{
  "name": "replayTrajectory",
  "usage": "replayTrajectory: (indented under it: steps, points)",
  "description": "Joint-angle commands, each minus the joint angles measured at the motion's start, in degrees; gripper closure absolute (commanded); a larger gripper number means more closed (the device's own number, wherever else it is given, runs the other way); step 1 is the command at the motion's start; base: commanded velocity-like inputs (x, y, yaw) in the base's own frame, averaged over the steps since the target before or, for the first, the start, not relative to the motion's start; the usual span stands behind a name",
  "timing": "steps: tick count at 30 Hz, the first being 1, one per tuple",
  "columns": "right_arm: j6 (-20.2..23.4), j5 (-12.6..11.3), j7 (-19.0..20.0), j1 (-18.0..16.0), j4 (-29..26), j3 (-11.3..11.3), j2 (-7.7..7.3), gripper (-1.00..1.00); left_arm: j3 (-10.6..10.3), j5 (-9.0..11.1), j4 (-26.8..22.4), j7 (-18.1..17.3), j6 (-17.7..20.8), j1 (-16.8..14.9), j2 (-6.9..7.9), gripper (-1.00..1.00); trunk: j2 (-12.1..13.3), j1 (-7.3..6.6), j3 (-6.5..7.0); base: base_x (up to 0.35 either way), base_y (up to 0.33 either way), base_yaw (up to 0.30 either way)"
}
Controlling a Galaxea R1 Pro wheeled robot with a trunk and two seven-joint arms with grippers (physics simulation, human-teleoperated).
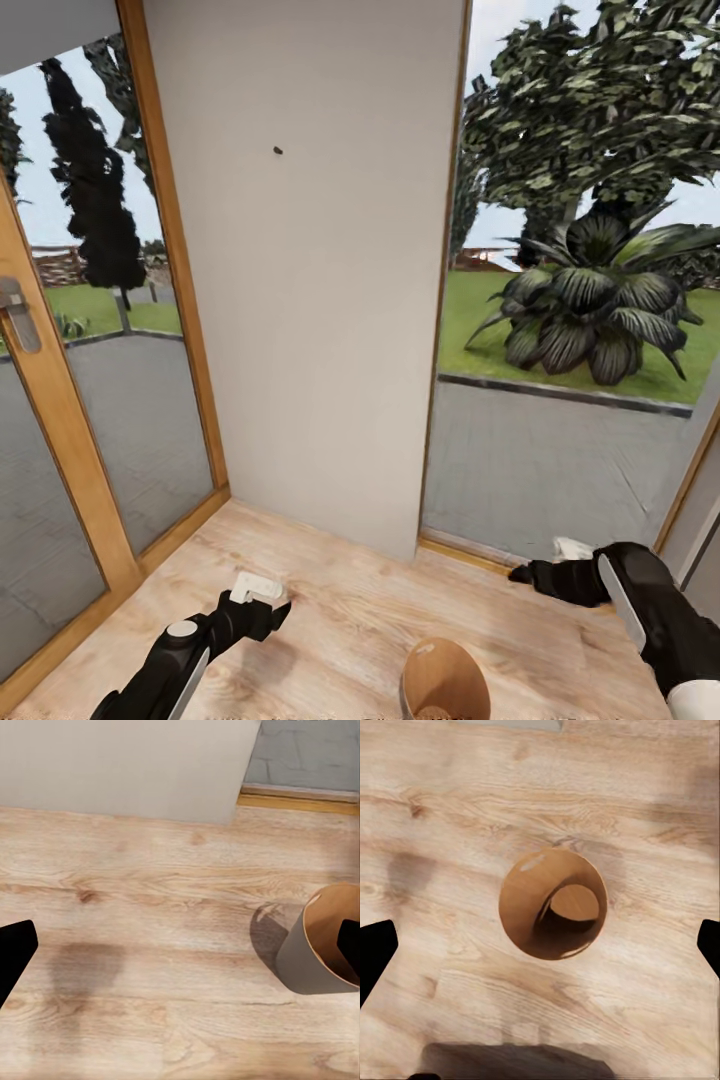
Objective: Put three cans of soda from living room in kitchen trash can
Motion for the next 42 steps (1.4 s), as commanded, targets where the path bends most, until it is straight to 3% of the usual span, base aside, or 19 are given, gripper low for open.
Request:
replayTrajectory:
  steps: [1, 2, 6, 8, 9, 20, 42]
  points:
    - [0.11, 0.26, -0.12, -2.70, 2.92, 1.24, -0.16, -1.00, 0.02, -0.01, -0.01, 0.00, -0.09, 0.01, 0.00, -1.00, -0.01, 0.00, -0.10, 0.000, 0.000, 0.000]
    - [0.11, 0.76, -0.74, -8.74, 10.93, 3.07, -0.38, -1.00, 0.03, 0.01, -0.01, 0.00, -0.22, 0.01, 0.00, -1.00, -0.01, 0.00, -0.18, 0.000, 0.000, 0.000]
    - [0.11, 2.56, -2.85, -18.48, 26.07, 5.01, -0.54, -1.00, 0.08, 0.03, -0.02, 0.00, -0.36, 0.02, 0.00, -1.00, -0.01, 0.00, -0.53, 0.000, 0.000, 0.000]
    - [0.11, 5.44, -5.19, -24.94, 37.30, 5.99, -0.14, -1.00, 0.12, 0.07, -0.01, -0.05, -0.47, 0.02, 0.00, -1.00, -0.01, 0.00, -0.70, 0.000, 0.000, 0.000]
    - [0.11, 6.11, -5.66, -26.08, 39.31, 6.17, -0.08, -1.00, 0.16, 0.08, -0.01, -0.05, -0.50, 0.02, 0.00, -1.00, -0.01, 0.00, -0.79, 0.000, 0.000, 0.000]
    - [0.00, 7.15, -6.45, -28.00, 43.21, 6.29, -0.04, -1.00, 0.22, 0.18, 0.00, -0.01, -0.47, 0.02, 0.00, -1.00, -0.01, 0.00, -1.74, 0.000, 0.000, 0.000]
    - [-0.07, 7.37, -6.58, -28.11, 43.02, 6.56, 0.08, -1.00, 0.22, 0.04, 0.01, -0.14, -0.45, 0.02, 0.00, -1.00, -8.83, 4.83, -7.61, 0.000, 0.000, 0.000]
